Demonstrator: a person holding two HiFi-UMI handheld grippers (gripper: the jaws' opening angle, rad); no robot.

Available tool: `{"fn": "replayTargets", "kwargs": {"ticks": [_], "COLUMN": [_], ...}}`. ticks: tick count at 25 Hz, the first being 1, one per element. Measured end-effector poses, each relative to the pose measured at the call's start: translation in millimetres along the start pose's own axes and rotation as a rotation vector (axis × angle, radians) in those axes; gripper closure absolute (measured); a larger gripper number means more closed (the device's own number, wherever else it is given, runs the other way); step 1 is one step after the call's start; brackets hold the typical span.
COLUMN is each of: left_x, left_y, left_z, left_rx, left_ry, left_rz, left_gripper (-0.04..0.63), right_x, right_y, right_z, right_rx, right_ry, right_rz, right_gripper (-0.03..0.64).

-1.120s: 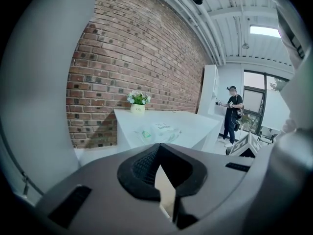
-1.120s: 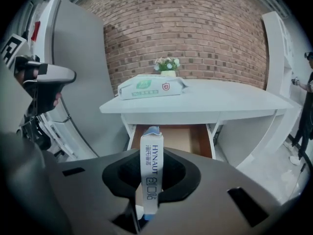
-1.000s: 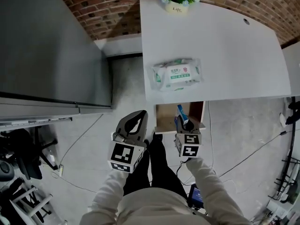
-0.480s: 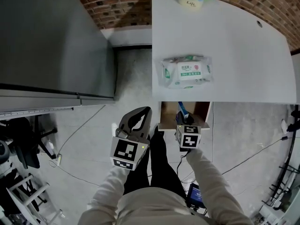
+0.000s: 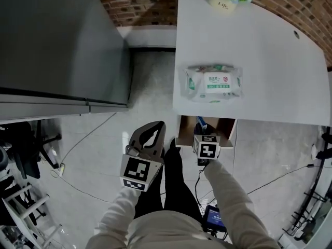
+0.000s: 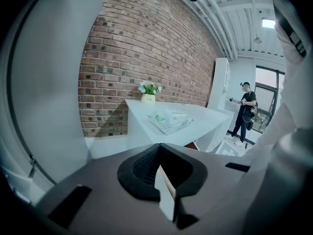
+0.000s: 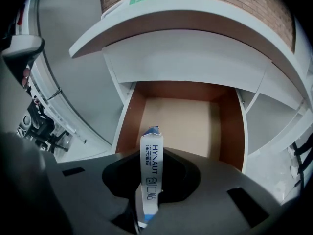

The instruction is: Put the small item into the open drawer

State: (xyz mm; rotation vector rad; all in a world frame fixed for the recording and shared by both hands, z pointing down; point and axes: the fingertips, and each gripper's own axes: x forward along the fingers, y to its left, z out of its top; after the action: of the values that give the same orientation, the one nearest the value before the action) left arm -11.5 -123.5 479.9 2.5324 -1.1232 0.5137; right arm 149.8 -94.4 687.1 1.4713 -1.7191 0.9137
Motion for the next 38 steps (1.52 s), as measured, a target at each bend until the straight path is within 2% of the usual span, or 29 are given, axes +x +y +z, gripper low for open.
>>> {"fn": "replayTargets", "kwargs": {"ticks": [8, 15, 38], "left_x": [3.0, 10.3, 20.0], "left_y": [7.3, 6.4, 8.2], "left_z": [-11.5, -17.0, -41.1], "left_rx": [-0.024, -0.037, -0.068], "left_ry": [0.015, 0.024, 0.064], "left_rz": [0.026, 0.024, 0.043], "left_gripper": [0.578, 0.578, 0.578], "right_x": [25.7, 42.8, 78.2], "right_y": [-6.5, -16.0, -12.4], "right_z": [-1.1, -13.3, -20.3], "right_rx": [-0.026, 0.007, -0.042], "right_ry": [0.050, 0.120, 0.176], "right_rz": [-0.013, -0.057, -0.074], "right_gripper": [0.535, 0.535, 0.534]}}
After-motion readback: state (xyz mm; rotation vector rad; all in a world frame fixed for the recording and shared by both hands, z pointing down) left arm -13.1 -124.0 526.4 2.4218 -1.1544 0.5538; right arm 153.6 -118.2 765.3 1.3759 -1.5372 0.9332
